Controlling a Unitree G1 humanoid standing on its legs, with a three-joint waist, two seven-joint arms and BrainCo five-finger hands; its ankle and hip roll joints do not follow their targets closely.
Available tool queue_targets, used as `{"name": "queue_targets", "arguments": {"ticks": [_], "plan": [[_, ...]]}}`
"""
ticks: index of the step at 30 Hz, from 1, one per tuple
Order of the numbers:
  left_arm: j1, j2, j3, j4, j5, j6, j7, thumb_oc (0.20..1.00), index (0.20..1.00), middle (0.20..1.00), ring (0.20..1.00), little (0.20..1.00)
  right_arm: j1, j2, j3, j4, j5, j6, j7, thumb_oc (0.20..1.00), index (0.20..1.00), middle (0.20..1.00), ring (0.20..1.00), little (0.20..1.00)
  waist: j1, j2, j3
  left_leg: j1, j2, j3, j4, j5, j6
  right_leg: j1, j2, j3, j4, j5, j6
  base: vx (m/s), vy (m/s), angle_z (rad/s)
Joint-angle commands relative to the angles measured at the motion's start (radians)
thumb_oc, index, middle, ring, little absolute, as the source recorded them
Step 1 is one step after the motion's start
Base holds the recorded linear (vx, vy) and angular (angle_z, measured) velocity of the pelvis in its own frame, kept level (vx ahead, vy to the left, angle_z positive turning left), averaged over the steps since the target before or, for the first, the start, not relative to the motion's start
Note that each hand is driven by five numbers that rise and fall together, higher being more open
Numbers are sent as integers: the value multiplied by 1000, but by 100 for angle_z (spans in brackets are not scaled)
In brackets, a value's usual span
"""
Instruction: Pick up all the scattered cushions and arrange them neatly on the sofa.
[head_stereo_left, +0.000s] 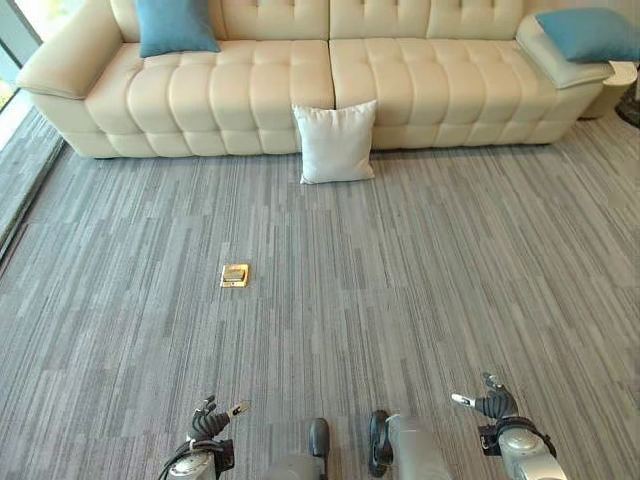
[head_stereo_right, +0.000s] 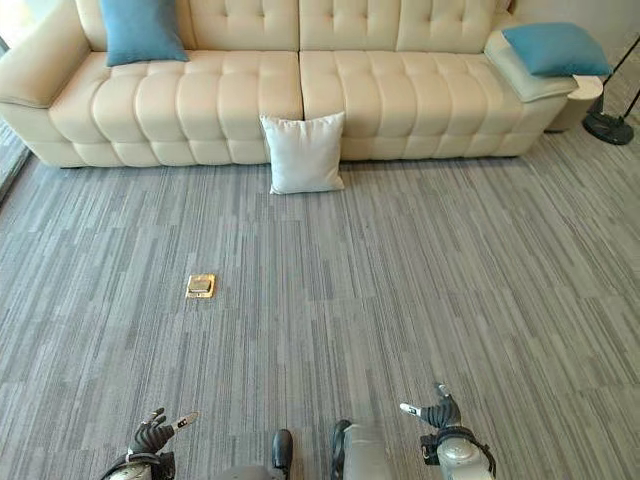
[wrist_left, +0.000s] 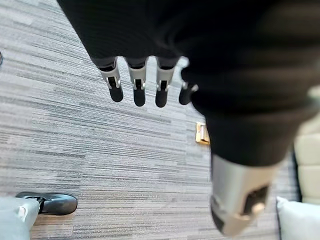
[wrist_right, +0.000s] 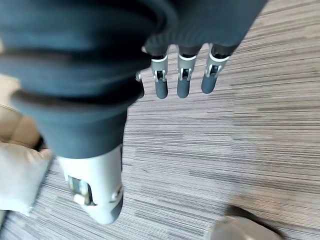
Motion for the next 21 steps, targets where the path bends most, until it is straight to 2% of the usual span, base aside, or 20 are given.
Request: {"name": "queue_targets", "arguments": {"ticks": [1, 3, 5, 6, 7, 8, 11, 14, 15, 16, 17, 18, 20, 21], "plan": [[-34, 15, -18, -34, 21, -24, 1, 1000, 1000, 1000, 1000, 1000, -27, -25, -43, 49, 24, -12, -22, 1000, 1000, 1000, 1000, 1000, -8, 9, 10, 136, 6, 26, -8, -133, -78, 97, 69, -19, -414, 142, 43, 319, -173, -2], [-33, 22, -18, -32, 32, -20, 0, 1000, 1000, 1000, 1000, 1000, -21, -27, -49, 48, 22, -7, -25, 1000, 1000, 1000, 1000, 1000, -15, 11, 8, 149, 14, 25, -8, -139, -83, 114, 77, -12, -447, 152, 47, 278, -137, 0], [-29, 20, -24, -27, 56, -22, -17, 1000, 1000, 1000, 1000, 1000, -9, -27, -50, 68, 26, -11, -13, 1000, 1000, 1000, 1000, 1000, -17, 15, -17, 169, 26, 20, -8, -127, -95, 155, 87, -11, -441, 140, 21, 391, -174, 19], [-27, 16, -23, -22, 55, -21, -15, 1000, 1000, 1000, 1000, 1000, -7, -33, -57, 79, 27, -10, -16, 1000, 1000, 1000, 1000, 1000, -18, 21, -28, 177, 31, 22, -8, -111, -100, 168, 94, -14, -438, 135, 14, 535, -253, 23], [-22, 11, -18, -7, 46, -21, -15, 1000, 1000, 1000, 1000, 1000, -3, -46, -76, 87, 38, -13, -20, 1000, 1000, 1000, 1000, 1000, -22, 34, -51, 180, 47, 20, 21, -65, -118, 206, 108, -20, -454, 116, -7, 378, -185, 12], [-22, 11, -19, -7, 46, -21, -15, 1000, 1000, 1000, 1000, 1000, -3, -46, -76, 87, 38, -13, -20, 1000, 1000, 1000, 1000, 1000, -23, 34, -51, 179, 48, 19, 22, -66, -119, 207, 108, -21, -455, 116, -8, 372, -206, 12], [-31, 14, -25, 11, 50, -18, -22, 1000, 1000, 1000, 1000, 1000, -14, -53, -82, 100, 72, -30, -24, 1000, 1000, 1000, 1000, 1000, -29, 37, -54, 126, 58, 30, 190, -16, -156, 269, 114, -28, -466, 76, -39, 287, -186, 38], [-42, 15, -34, 10, 48, -17, -25, 1000, 1000, 1000, 1000, 1000, -21, -62, -81, 82, 84, -37, -23, 1000, 1000, 1000, 1000, 1000, -25, 28, -29, 17, 56, 46, 453, 44, -187, 335, 116, -27, -475, 38, -75, 224, -167, 10], [-43, 15, -34, 10, 48, -17, -25, 1000, 1000, 1000, 1000, 1000, -21, -62, -81, 82, 84, -37, -23, 1000, 1000, 1000, 1000, 1000, -26, 29, -29, 11, 57, 44, 462, 40, -188, 334, 117, -28, -474, 37, -76, 126, -111, 3], [-47, 16, -40, 11, 50, -17, -27, 1000, 1000, 1000, 1000, 1000, -23, -66, -79, 76, 84, -38, -23, 1000, 1000, 1000, 1000, 1000, -19, 22, -16, -27, 53, 45, 532, 50, -188, 351, 113, -25, -475, 30, -84, 263, -185, 0], [-46, 19, -42, 6, 53, -17, -23, 1000, 1000, 1000, 1000, 1000, -18, -65, -76, 70, 81, -34, -25, 1000, 1000, 1000, 1000, 1000, -13, 7, -1, -110, 70, 75, 593, 28, -170, 389, 108, -31, -482, 8, -96, 268, -183, 8], [-46, 19, -42, 6, 53, -17, -23, 1000, 1000, 1000, 1000, 1000, -17, -65, -76, 70, 81, -34, -25, 1000, 1000, 1000, 1000, 1000, -13, 7, -1, -110, 71, 74, 595, 26, -169, 389, 108, -31, -483, 7, -96, 280, -150, 17], [-39, 21, -41, 0, 56, -13, -24, 1000, 1000, 1000, 1000, 1000, -17, -61, -67, 64, 77, -28, -23, 1000, 1000, 1000, 1000, 1000, -5, -11, 4, -183, 49, 78, 532, -33, -145, 421, 93, -31, -500, 1, -92, 198, -32, 29], [-32, 24, -39, -5, 58, -12, -22, 1000, 1000, 1000, 1000, 1000, -15, -60, -64, 53, 74, -28, -23, 1000, 1000, 1000, 1000, 1000, -3, -19, 2, -198, 38, 72, 447, -55, -131, 433, 87, -29, -511, -3, -87, 396, 26, 14]]}}
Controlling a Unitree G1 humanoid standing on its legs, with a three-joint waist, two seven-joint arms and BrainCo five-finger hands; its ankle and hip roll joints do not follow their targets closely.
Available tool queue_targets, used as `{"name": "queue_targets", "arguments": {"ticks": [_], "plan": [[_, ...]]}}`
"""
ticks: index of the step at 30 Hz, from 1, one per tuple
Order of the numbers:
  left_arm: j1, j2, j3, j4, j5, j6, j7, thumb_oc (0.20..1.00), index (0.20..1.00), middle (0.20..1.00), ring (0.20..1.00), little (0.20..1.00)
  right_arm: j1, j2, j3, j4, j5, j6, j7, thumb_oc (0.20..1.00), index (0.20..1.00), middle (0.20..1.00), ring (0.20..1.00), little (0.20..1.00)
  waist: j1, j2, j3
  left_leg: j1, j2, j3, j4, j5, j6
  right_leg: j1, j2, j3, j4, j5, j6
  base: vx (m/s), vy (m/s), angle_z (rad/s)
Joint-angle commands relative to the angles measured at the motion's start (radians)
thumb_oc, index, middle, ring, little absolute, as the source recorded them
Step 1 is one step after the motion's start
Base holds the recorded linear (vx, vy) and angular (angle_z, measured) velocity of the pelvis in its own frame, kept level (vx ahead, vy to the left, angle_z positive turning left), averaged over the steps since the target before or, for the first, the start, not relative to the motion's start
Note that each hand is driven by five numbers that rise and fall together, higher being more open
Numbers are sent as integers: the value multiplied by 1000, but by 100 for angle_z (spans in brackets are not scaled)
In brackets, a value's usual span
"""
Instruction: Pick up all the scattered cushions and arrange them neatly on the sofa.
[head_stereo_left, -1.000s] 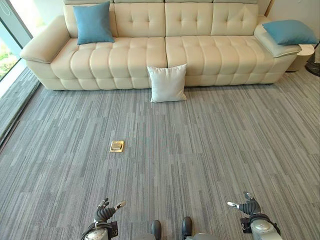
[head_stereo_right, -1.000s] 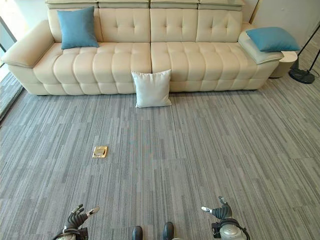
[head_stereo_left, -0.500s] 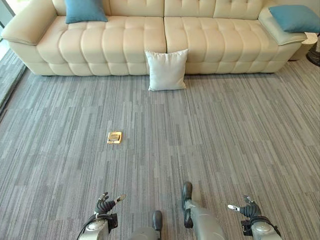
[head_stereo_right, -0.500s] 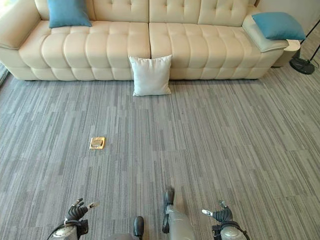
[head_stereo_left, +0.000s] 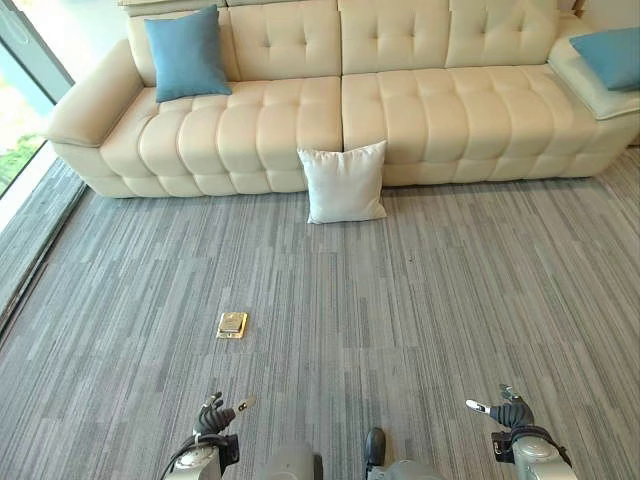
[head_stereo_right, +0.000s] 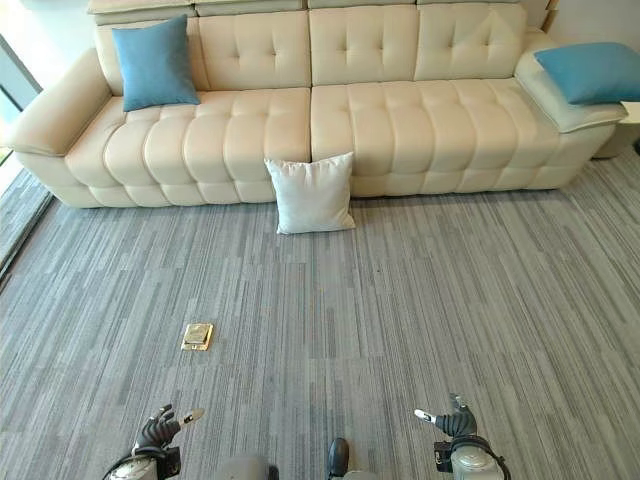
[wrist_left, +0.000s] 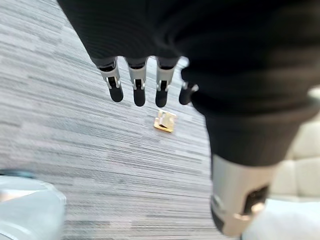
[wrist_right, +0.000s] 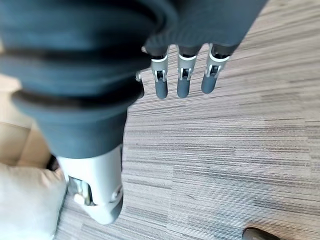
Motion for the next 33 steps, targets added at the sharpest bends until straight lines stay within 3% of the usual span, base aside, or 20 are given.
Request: {"name": "queue_targets", "arguments": {"ticks": [1, 2, 4, 7, 8, 12, 13, 14, 15, 17, 19, 20, 21, 22, 24, 25, 27, 31, 33], "plan": [[21, 37, -37, -52, 66, -7, 10, 1000, 1000, 1000, 1000, 1000, 14, -39, -19, -40, -5, -5, -19, 1000, 1000, 1000, 1000, 1000, 6, -8, 33, 125, -50, 6, -483, 128, 71, 47, -23, 69, 21, -132, 132, 322, 37, 10], [21, 37, -37, -53, 66, -6, 10, 1000, 1000, 1000, 1000, 1000, 14, -39, -18, -41, -5, -4, -19, 1000, 1000, 1000, 1000, 1000, 5, -10, 32, 128, -52, 5, -492, 135, 71, 47, -24, 67, 20, -132, 132, 334, 53, 10], [26, 38, -38, -53, 83, 2, 20, 1000, 1000, 1000, 1000, 1000, 14, -36, -2, -58, -19, -5, -19, 1000, 1000, 1000, 1000, 1000, 0, 5, 13, 89, -44, -42, -727, 251, 38, 87, -12, 54, 2, -145, 137, 362, 87, 8], [26, 40, -37, -56, 86, 4, 27, 1000, 1000, 1000, 1000, 1000, 6, -34, 3, -60, -28, 0, -21, 1000, 1000, 1000, 1000, 1000, -5, 9, -6, 56, -56, -41, -727, 269, 14, 111, -8, 69, -5, -149, 145, 432, 169, 14], [29, 36, -36, -50, 80, -4, 29, 1000, 1000, 1000, 1000, 1000, 6, -29, 15, -74, -47, 2, -10, 1000, 1000, 1000, 1000, 1000, 9, 6, -25, 94, -63, -56, -727, 286, 23, 148, -13, 104, -5, -165, 157, 662, 299, -29], [20, 37, -35, -44, 71, -4, 28, 1000, 1000, 1000, 1000, 1000, -1, -16, 20, -87, -60, 5, -1, 1000, 1000, 1000, 1000, 1000, 10, -7, -50, 143, -75, -38, -727, 261, 57, 148, -42, 129, 83, -180, 180, 478, 232, -64], [14, 46, -43, -62, 72, -5, 23, 1000, 1000, 1000, 1000, 1000, -9, -6, 19, -91, -52, -2, 4, 1000, 1000, 1000, 1000, 1000, 8, -19, -54, 185, -84, -19, -727, 224, 92, 96, -66, 141, 247, -125, 205, 277, 162, -27], [13, 46, -43, -62, 72, -5, 23, 1000, 1000, 1000, 1000, 1000, -9, -6, 19, -91, -52, -2, 4, 1000, 1000, 1000, 1000, 1000, 12, -20, -54, 185, -84, -16, -727, 223, 92, 92, -68, 144, 254, -129, 205, 359, 221, -37], [14, 49, -45, -67, 72, -4, 22, 1000, 1000, 1000, 1000, 1000, -12, -5, 21, -93, -56, -2, 5, 1000, 1000, 1000, 1000, 1000, 14, -20, -50, 206, -85, -6, -727, 207, 105, 54, -79, 146, 344, -103, 213, 170, 133, -33], [10, 58, -52, -93, 64, -2, 22, 1000, 1000, 1000, 1000, 1000, -25, -7, 22, -87, -69, 6, 6, 1000, 1000, 1000, 1000, 1000, 7, -14, -21, 281, -98, 19, -727, 162, 143, -64, -120, 133, 605, 19, 227, 317, 267, -31], [10, 59, -56, -107, 62, 1, 21, 1000, 1000, 1000, 1000, 1000, -23, -4, 21, -83, -74, 10, 2, 1000, 1000, 1000, 1000, 1000, 3, -10, -13, 303, -101, 27, -727, 147, 149, -89, -133, 125, 654, 25, 223, 207, 156, -11], [8, 57, -56, -117, 60, 3, 18, 1000, 1000, 1000, 1000, 1000, -24, -2, 20, -78, -79, 13, -1, 1000, 1000, 1000, 1000, 1000, 1, -2, -4, 322, -95, 34, -727, 132, 153, -127, -135, 115, 665, 1, 213, 150, 84, -7], [10, 59, -53, -134, 58, 2, 17, 1000, 1000, 1000, 1000, 1000, -25, -1, 20, -70, -79, 15, -1, 1000, 1000, 1000, 1000, 1000, 1, 8, 2, 336, -87, 39, -727, 126, 152, -165, -129, 105, 656, -26, 207, 318, 96, -13], [9, 59, -50, -147, 51, 1, 12, 1000, 1000, 1000, 1000, 1000, -26, -3, 16, -65, -75, 18, -1, 1000, 1000, 1000, 1000, 1000, 2, 24, 16, 364, -72, 49, -727, 112, 143, -209, -107, 70, 543, -77, 199, 229, 40, -16], [9, 60, -47, -149, 53, 1, 10, 1000, 1000, 1000, 1000, 1000, -28, -5, 13, -63, -73, 20, -2, 1000, 1000, 1000, 1000, 1000, 3, 30, 19, 374, -64, 55, -727, 106, 137, -213, -98, 55, 469, -79, 201, 199, -13, -8], [8, 60, -45, -147, 53, 0, 8, 1000, 1000, 1000, 1000, 1000, -31, -4, 13, -59, -71, 20, -4, 1000, 1000, 1000, 1000, 1000, 4, 32, 24, 387, -60, 60, -727, 98, 131, -211, -84, 50, 363, -67, 208, 275, -78, -17], [2, 62, -29, -153, 59, 1, 10, 1000, 1000, 1000, 1000, 1000, -33, -3, 5, -54, -70, 25, -8, 1000, 1000, 1000, 1000, 1000, 1, 15, 21, 418, -68, 71, -727, 76, 109, -227, -43, 73, 56, 28, 254, 375, -133, -21], [-13, 66, -22, -154, 79, -2, 13, 1000, 1000, 1000, 1000, 1000, -27, -9, -5, -59, -79, 32, -10, 1000, 1000, 1000, 1000, 1000, -10, 13, 14, 469, -63, 59, -727, 46, 94, -241, -30, 88, -5, 55, 272, 375, -132, -9], [-7, 47, -24, -140, 76, -5, 15, 1000, 1000, 1000, 1000, 1000, -14, -9, -4, -54, -73, 26, -5, 1000, 1000, 1000, 1000, 1000, -12, 26, -15, 524, -45, 39, -715, 55, 84, -189, -21, 76, 17, 54, 235, 681, -253, 32]]}}
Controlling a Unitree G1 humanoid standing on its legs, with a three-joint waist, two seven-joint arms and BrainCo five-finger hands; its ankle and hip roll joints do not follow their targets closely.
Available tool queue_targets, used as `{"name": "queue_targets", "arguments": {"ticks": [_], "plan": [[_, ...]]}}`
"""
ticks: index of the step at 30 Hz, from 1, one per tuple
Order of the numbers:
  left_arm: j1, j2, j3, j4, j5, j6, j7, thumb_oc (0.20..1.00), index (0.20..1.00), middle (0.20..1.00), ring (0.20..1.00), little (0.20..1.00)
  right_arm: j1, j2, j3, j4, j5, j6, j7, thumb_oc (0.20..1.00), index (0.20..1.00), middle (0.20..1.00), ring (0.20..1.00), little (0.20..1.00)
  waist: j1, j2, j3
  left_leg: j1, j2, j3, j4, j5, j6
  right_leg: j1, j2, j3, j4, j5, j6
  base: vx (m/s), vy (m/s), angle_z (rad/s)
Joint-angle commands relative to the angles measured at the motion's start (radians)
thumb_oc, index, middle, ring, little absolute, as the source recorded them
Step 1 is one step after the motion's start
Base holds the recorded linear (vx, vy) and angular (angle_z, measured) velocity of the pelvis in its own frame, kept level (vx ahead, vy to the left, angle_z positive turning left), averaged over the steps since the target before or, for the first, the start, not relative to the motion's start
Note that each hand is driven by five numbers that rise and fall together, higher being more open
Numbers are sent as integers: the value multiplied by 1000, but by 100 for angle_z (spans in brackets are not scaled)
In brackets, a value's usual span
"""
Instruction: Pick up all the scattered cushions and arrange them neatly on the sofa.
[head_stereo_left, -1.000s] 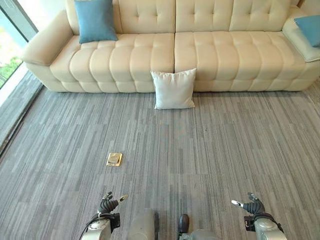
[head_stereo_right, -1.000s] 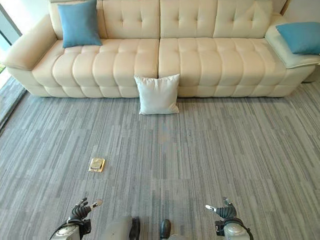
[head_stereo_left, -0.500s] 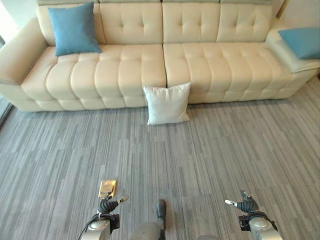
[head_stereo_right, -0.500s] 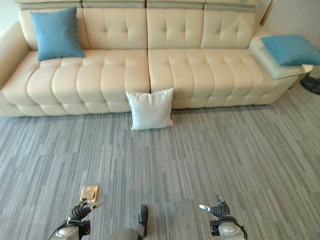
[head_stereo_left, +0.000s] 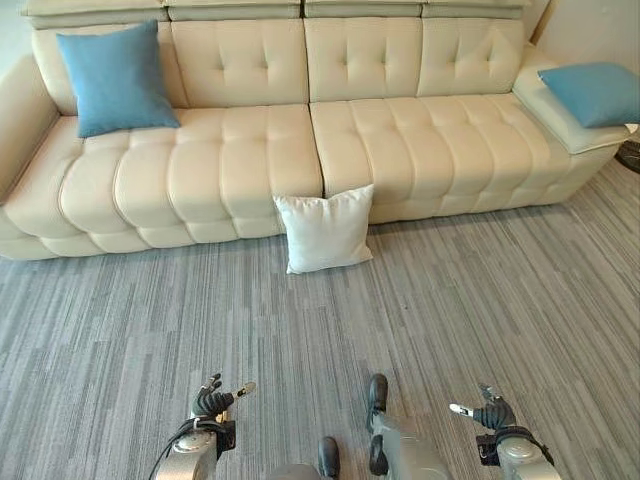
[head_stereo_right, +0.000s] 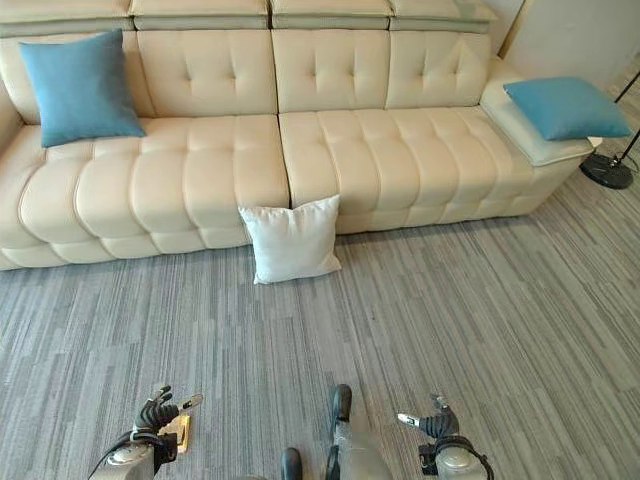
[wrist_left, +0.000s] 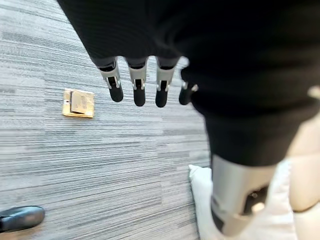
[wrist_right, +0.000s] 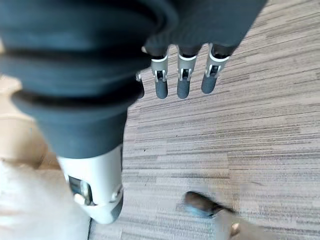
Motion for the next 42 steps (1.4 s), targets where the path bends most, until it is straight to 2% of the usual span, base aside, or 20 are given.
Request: {"name": "queue_targets", "arguments": {"ticks": [1, 5, 6, 9, 10, 14, 15, 17, 18, 19, 23, 28, 29, 30, 31, 32, 35, 39, 41, 42], "plan": [[-4, 0, -1, -62, 29, -32, 5, 1000, 1000, 1000, 1000, 1000, -35, -49, -35, 5, -9, -20, -15, 1000, 1000, 1000, 1000, 1000, 6, 22, -10, 115, 109, -2, 53, -31, -100, 96, 36, -3, 42, -28, -9, 645, -270, 42], [-2, -12, -7, -51, 1, -36, -2, 1000, 1000, 1000, 1000, 1000, -31, -63, -41, 1, 19, -33, -18, 1000, 1000, 1000, 1000, 1000, -1, 34, -15, 25, 134, -3, 316, 76, -159, 165, 41, -24, 58, -94, -60, 364, -213, 38], [-2, -12, -7, -51, 1, -36, -2, 1000, 1000, 1000, 1000, 1000, -31, -63, -41, 1, 19, -33, -18, 1000, 1000, 1000, 1000, 1000, -3, 34, -15, 22, 135, -5, 323, 73, -159, 166, 42, -25, 57, -95, -61, 213, -168, 44], [-6, -12, -17, -46, -10, -33, -3, 1000, 1000, 1000, 1000, 1000, -34, -75, -42, -15, 28, -39, -28, 1000, 1000, 1000, 1000, 1000, 12, 20, 24, -119, 146, -8, 617, 134, -169, 240, 49, -20, 62, -154, -111, 303, -249, 9], [-6, -14, -18, -45, -16, -31, 0, 1000, 1000, 1000, 1000, 1000, -36, -75, -43, -14, 32, -36, -32, 1000, 1000, 1000, 1000, 1000, 15, 17, 30, -146, 153, -7, 636, 127, -160, 252, 50, -16, 62, -164, -120, 310, -232, 10], [0, -15, -22, -41, -16, -27, 2, 1000, 1000, 1000, 1000, 1000, -35, -77, -42, -23, 40, -32, -36, 1000, 1000, 1000, 1000, 1000, 25, -4, 43, -254, 112, -13, 566, 45, -130, 296, 35, -13, 39, -171, -115, 196, -76, 0], [9, -13, -24, -40, -6, -21, 0, 1000, 1000, 1000, 1000, 1000, -33, -79, -36, -26, 33, -29, -35, 1000, 1000, 1000, 1000, 1000, 31, -9, 36, -263, 89, -18, 367, 5, -109, 316, 33, -18, 30, -179, -103, 380, -27, 0], [25, -13, -25, -43, 7, -15, 3, 1000, 1000, 1000, 1000, 1000, -24, -75, -28, -31, 24, -27, -33, 1000, 1000, 1000, 1000, 1000, 30, -6, 27, -246, 85, -35, 167, 61, -113, 336, 40, -25, 29, -196, -99, 306, 11, 13], [25, -13, -25, -44, 8, -15, 3, 1000, 1000, 1000, 1000, 1000, -23, -75, -28, -32, 24, -27, -33, 1000, 1000, 1000, 1000, 1000, 29, -7, 27, -241, 84, -36, 156, 67, -113, 337, 39, -26, 30, -197, -98, 322, 34, 7], [35, -11, -23, -45, 31, -12, 5, 1000, 1000, 1000, 1000, 1000, -20, -76, -20, -33, 10, -28, -33, 1000, 1000, 1000, 1000, 1000, 29, 6, 21, -277, 85, -70, -3, 145, -134, 362, 58, -29, 27, -214, -102, 227, 28, 7], [36, 2, -12, -36, 46, -9, 11, 1000, 1000, 1000, 1000, 1000, -25, -78, -15, -37, -4, -24, -30, 1000, 1000, 1000, 1000, 1000, 25, 7, 12, -322, 81, -53, -3, 167, -168, 409, 70, -12, 21, -226, -98, 406, 96, 10], [52, -1, 10, -13, 32, -16, 23, 1000, 1000, 1000, 1000, 1000, -32, -62, 2, -48, -31, -18, -10, 1000, 1000, 1000, 1000, 1000, 46, -9, -41, -257, 67, -43, -3, 170, -123, 457, 39, 27, 63, -268, -64, 436, 180, -47], [50, -1, 12, -4, 30, -16, 24, 1000, 1000, 1000, 1000, 1000, -30, -54, 1, -46, -32, -18, -7, 1000, 1000, 1000, 1000, 1000, 47, -16, -51, -241, 62, -34, -3, 159, -114, 446, 27, 34, 110, -265, -51, 396, 229, -22], [49, 2, 10, 0, 28, -16, 28, 1000, 1000, 1000, 1000, 1000, -36, -39, 8, -40, -30, -23, -2, 1000, 1000, 1000, 1000, 1000, 48, -20, -53, -198, 53, -22, -3, 122, -81, 387, -2, 36, 278, -216, -21, 392, 230, -14], [49, 2, 10, 0, 28, -16, 28, 1000, 1000, 1000, 1000, 1000, -36, -39, 8, -40, -30, -23, -2, 1000, 1000, 1000, 1000, 1000, 50, -21, -54, -198, 52, -20, -3, 122, -81, 382, -4, 39, 287, -220, -21, 396, 299, -18], [42, 10, 7, -2, 22, -13, 31, 1000, 1000, 1000, 1000, 1000, -50, -33, 23, -45, -43, -20, 2, 1000, 1000, 1000, 1000, 1000, 49, -22, -33, -156, 45, -1, -3, 87, -53, 284, -40, 36, 508, -120, 9, 212, 210, -26], [32, 15, -5, -8, 27, -9, 35, 1000, 1000, 1000, 1000, 1000, -52, -23, 29, -44, -53, -14, -2, 1000, 1000, 1000, 1000, 1000, 39, -9, -1, -90, 43, 26, -3, 47, -31, 172, -92, 13, 685, -68, 7, 186, 169, -19], [26, 15, -4, -22, 22, -11, 30, 1000, 1000, 1000, 1000, 1000, -50, -23, 22, -37, -53, -8, -1, 1000, 1000, 1000, 1000, 1000, 37, 20, 16, -53, 66, 36, -3, 25, -38, 107, -95, -37, 581, -127, -23, 241, 67, -7], [25, 17, -2, -26, 20, -9, 26, 1000, 1000, 1000, 1000, 1000, -52, -25, 16, -29, -52, -1, -7, 1000, 1000, 1000, 1000, 1000, 32, 33, 30, -23, 77, 41, -3, 6, -49, 77, -45, -23, 365, -126, -14, 237, -53, -7], [25, 17, -2, -26, 20, -9, 26, 1000, 1000, 1000, 1000, 1000, -52, -25, 16, -29, -52, -1, -7, 1000, 1000, 1000, 1000, 1000, 33, 34, 29, -24, 79, 42, -3, 6, -49, 78, -43, -23, 360, -123, -15, 271, -109, -19]]}}
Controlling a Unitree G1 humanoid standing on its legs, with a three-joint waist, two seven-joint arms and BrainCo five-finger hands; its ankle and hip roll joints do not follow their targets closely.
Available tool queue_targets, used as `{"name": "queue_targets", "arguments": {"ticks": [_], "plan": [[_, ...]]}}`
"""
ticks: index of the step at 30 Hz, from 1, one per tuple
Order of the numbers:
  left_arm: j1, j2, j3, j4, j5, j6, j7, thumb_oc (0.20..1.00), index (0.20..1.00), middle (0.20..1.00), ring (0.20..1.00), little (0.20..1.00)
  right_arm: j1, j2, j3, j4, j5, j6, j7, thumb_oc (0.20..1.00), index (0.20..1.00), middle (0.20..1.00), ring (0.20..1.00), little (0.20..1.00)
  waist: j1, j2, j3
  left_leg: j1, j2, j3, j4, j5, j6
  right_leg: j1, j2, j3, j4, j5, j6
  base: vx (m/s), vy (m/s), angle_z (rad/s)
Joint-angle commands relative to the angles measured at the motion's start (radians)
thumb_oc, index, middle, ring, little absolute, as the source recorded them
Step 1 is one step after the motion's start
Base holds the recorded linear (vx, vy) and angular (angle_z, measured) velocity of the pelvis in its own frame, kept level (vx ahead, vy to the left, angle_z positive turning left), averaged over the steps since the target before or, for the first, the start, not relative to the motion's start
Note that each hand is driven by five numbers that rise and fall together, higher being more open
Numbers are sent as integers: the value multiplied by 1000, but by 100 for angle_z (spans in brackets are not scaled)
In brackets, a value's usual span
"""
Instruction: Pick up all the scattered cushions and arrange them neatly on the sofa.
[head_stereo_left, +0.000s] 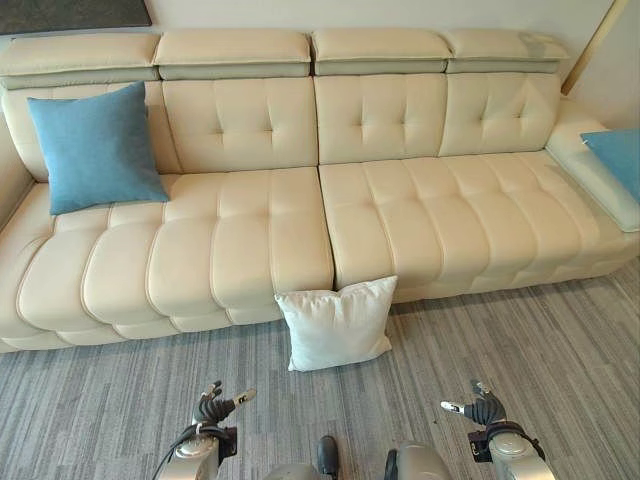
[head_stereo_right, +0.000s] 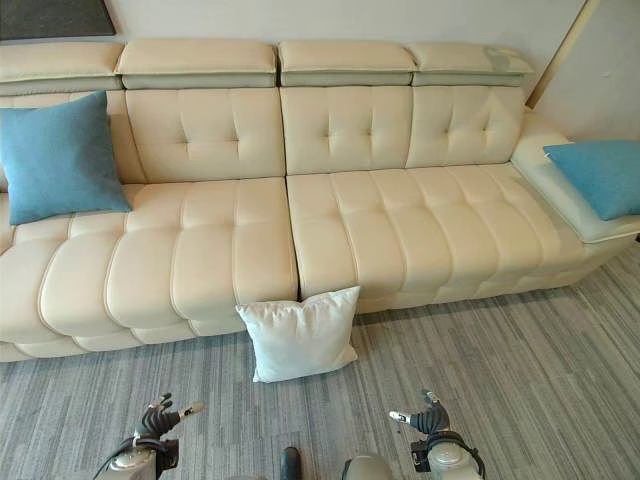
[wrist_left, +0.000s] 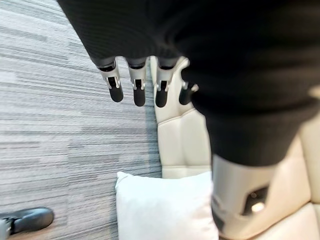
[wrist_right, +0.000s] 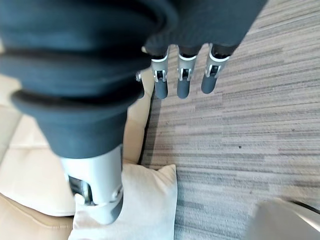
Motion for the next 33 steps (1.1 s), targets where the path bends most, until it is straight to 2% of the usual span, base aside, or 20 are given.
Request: {"name": "queue_targets", "arguments": {"ticks": [1, 2, 3, 5, 9, 11, 12, 13, 14, 15, 16, 18, 21, 22, 23, 24, 25, 26, 27, 33], "plan": [[23, 16, 12, -40, 23, -15, 0, 1000, 1000, 1000, 1000, 1000, -26, -42, -21, 13, -8, -5, -23, 1000, 1000, 1000, 1000, 1000, -5, 10, 34, 62, 57, -2, -7, -94, -96, 83, 118, 52, -391, 257, -1, 183, -80, -29], [22, 16, 12, -40, 23, -15, 0, 1000, 1000, 1000, 1000, 1000, -26, -42, -21, 13, -8, -5, -23, 1000, 1000, 1000, 1000, 1000, -3, 10, 33, 61, 57, 0, -7, -93, -96, 84, 119, 53, -398, 262, -1, 388, -173, -29], [20, 17, 25, -47, 26, -16, -3, 1000, 1000, 1000, 1000, 1000, -19, -42, -30, 10, -9, 0, -24, 1000, 1000, 1000, 1000, 1000, -5, 0, 32, 79, 54, 1, -7, -107, -108, 65, 129, 59, -509, 305, 21, 205, -93, -18], [19, 17, 28, -48, 31, -19, -5, 1000, 1000, 1000, 1000, 1000, -15, -42, -33, 9, -10, 0, -23, 1000, 1000, 1000, 1000, 1000, -11, -2, 30, 87, 54, -3, -7, -116, -112, 69, 132, 57, -549, 318, 26, 354, -153, 1], [15, -2, 20, -32, 23, -23, -8, 1000, 1000, 1000, 1000, 1000, -5, -45, -31, 29, -5, -5, -23, 1000, 1000, 1000, 1000, 1000, -26, 7, -3, 152, 63, -43, -7, -146, -117, 108, 149, 88, -525, 310, -1, 466, -195, 25], [15, -19, 9, -25, 1, -25, -13, 1000, 1000, 1000, 1000, 1000, -3, -60, -31, 40, 19, -17, -24, 1000, 1000, 1000, 1000, 1000, -30, 18, -15, 133, 88, -48, 125, -119, -141, 159, 156, 73, -519, 272, -35, 367, -208, 20], [15, -20, 9, -24, 1, -25, -13, 1000, 1000, 1000, 1000, 1000, -4, -60, -31, 41, 20, -17, -24, 1000, 1000, 1000, 1000, 1000, -32, 18, -15, 127, 89, -51, 134, -124, -141, 158, 156, 71, -519, 271, -36, 200, -152, 19], [7, -23, 5, -18, -4, -26, -13, 1000, 1000, 1000, 1000, 1000, -9, -65, -25, 45, 18, -20, -25, 1000, 1000, 1000, 1000, 1000, -28, 17, -12, 98, 94, -46, 222, -95, -161, 182, 158, 62, -516, 253, -49, 236, -220, 30], [1, -24, 0, -13, -18, -28, -15, 1000, 1000, 1000, 1000, 1000, -15, -75, -21, 36, 17, -20, -26, 1000, 1000, 1000, 1000, 1000, -24, 11, 4, 21, 95, -54, 384, -56, -180, 222, 154, 47, -521, 234, -71, 237, -218, 29], [1, -24, 0, -13, -18, -28, -15, 1000, 1000, 1000, 1000, 1000, -15, -75, -21, 36, 17, -20, -26, 1000, 1000, 1000, 1000, 1000, -24, 11, 4, 20, 95, -55, 385, -57, -180, 222, 154, 46, -521, 234, -71, 213, -212, 35], [0, -22, -2, -13, -27, -37, -11, 1000, 1000, 1000, 1000, 1000, -18, -77, -24, 24, 31, -28, -25, 1000, 1000, 1000, 1000, 1000, -16, 7, 16, -27, 92, -61, 479, -27, -189, 239, 152, 39, -518, 223, -84, 120, -114, 17], [-2, -21, -4, -5, -34, -35, -8, 1000, 1000, 1000, 1000, 1000, -20, -82, -21, 21, 28, -23, -26, 1000, 1000, 1000, 1000, 1000, -10, -4, 30, -73, 103, -48, 552, -21, -188, 266, 147, 26, -513, 196, -100, 214, -173, 7], [1, -23, -11, -4, -33, -26, -12, 1000, 1000, 1000, 1000, 1000, -15, -85, -23, 16, 25, -15, -30, 1000, 1000, 1000, 1000, 1000, -5, -23, 30, -115, 103, -27, 421, -80, -161, 299, 127, 10, -522, 178, -97, 205, -55, 27], [3, -22, -18, 4, -21, -22, -14, 1000, 1000, 1000, 1000, 1000, -14, -83, -20, 20, 23, -14, -31, 1000, 1000, 1000, 1000, 1000, -7, -23, 22, -93, 94, -33, 243, -90, -150, 315, 128, 1, -531, 170, -89, 228, 13, 47], [3, -22, -18, 4, -21, -22, -14, 1000, 1000, 1000, 1000, 1000, -14, -83, -20, 20, 23, -14, -31, 1000, 1000, 1000, 1000, 1000, -8, -24, 21, -92, 93, -34, 237, -86, -150, 315, 127, 0, -532, 171, -89, 294, 60, 23], [5, -25, -26, 18, -4, -15, -12, 1000, 1000, 1000, 1000, 1000, -6, -80, -17, 17, 15, -12, -31, 1000, 1000, 1000, 1000, 1000, -12, -17, 12, -102, 114, -44, 87, -2, -167, 330, 135, -13, -537, 157, -89, 146, 39, 23], [5, -25, -26, 19, -4, -15, -12, 1000, 1000, 1000, 1000, 1000, -6, -80, -17, 16, 15, -12, -31, 1000, 1000, 1000, 1000, 1000, -14, -17, 12, -96, 113, -45, 74, 5, -168, 330, 134, -15, -537, 156, -89, 297, 130, 23], [7, -20, -30, 14, 8, -11, -1, 1000, 1000, 1000, 1000, 1000, 0, -81, -14, 21, 3, -10, -36, 1000, 1000, 1000, 1000, 1000, -16, -15, 11, -121, 124, -59, 13, 67, -185, 354, 133, -26, -542, 147, -89, 154, 88, 26], [7, -20, -30, 14, 8, -11, -1, 1000, 1000, 1000, 1000, 1000, 0, -80, -14, 21, 3, -10, -36, 1000, 1000, 1000, 1000, 1000, -16, -15, 12, -119, 124, -59, 10, 69, -185, 355, 133, -27, -542, 147, -89, 301, 195, 23], [-1, -21, -37, 46, 16, -19, -10, 1000, 1000, 1000, 1000, 1000, -1, -57, -4, 27, -16, -6, -20, 1000, 1000, 1000, 1000, 1000, -23, -9, -34, -48, 107, -26, -7, -3, -166, 369, 115, -12, -541, 140, -61, 186, 212, -3]]}}
